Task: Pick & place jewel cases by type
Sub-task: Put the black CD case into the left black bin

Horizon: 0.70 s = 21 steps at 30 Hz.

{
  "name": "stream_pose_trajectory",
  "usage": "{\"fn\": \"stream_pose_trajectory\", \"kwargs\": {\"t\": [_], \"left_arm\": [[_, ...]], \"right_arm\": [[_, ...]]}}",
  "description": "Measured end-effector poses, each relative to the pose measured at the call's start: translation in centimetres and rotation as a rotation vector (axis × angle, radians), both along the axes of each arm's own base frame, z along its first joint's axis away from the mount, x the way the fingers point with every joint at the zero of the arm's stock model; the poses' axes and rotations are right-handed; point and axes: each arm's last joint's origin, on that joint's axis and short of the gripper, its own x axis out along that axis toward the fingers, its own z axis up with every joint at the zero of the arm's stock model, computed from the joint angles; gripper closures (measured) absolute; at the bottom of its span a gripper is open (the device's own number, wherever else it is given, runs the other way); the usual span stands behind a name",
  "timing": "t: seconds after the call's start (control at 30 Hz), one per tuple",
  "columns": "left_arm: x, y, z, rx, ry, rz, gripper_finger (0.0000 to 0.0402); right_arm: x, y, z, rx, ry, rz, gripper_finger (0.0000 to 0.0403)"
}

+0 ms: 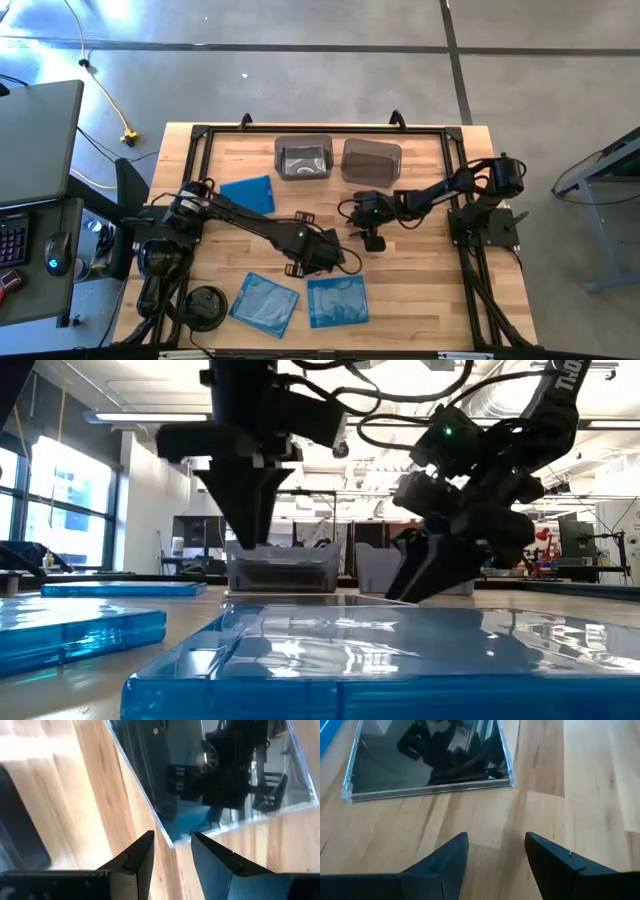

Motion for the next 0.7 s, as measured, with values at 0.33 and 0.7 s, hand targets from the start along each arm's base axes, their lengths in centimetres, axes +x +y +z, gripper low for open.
{"fn": "stream_pose_trajectory", "kwargs": {"t": [0.33,0.7], "left_arm": [[1.6,4.2,-1.3,-0.075,-0.116,0.222,0.0275],[2.7,10.9,-3.8,-0.426,-0.185,0.364,0.0275]], "right_arm": [[0.4,4.2,1.9,-0.190,-0.077,0.058,0.0206],[1.6,10.2,1.1,-0.329,-0.077,0.064,0.0206]]}}
